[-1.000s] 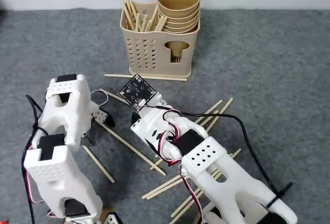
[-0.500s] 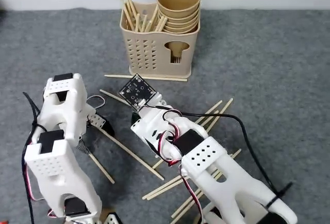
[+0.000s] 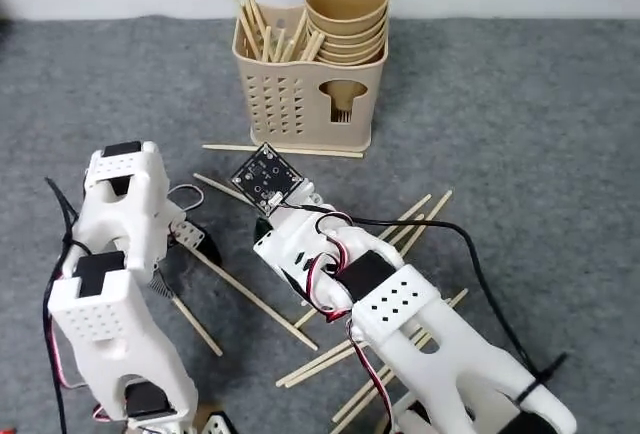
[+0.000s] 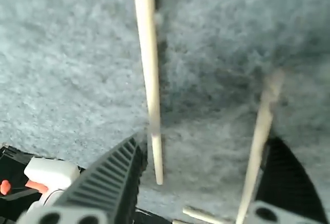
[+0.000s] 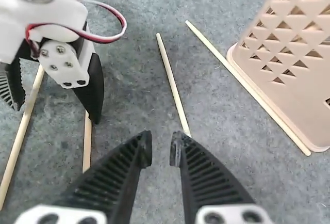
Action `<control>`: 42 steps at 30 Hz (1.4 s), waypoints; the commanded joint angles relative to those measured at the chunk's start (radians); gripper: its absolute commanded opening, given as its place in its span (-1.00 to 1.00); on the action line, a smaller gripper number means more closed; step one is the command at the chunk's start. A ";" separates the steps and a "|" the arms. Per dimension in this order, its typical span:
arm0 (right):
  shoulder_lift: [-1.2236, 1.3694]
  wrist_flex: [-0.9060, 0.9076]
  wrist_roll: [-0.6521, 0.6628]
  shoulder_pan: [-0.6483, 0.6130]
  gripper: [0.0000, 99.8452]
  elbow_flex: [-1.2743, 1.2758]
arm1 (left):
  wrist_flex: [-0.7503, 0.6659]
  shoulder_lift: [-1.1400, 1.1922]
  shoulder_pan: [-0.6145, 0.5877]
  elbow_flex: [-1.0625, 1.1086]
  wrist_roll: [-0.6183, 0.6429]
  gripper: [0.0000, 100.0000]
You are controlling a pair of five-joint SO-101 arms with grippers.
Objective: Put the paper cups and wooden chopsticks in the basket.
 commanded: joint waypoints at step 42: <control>-0.038 -0.085 0.008 -0.002 -0.84 -0.006 | 0.048 -0.241 -0.072 0.150 -0.161 -0.43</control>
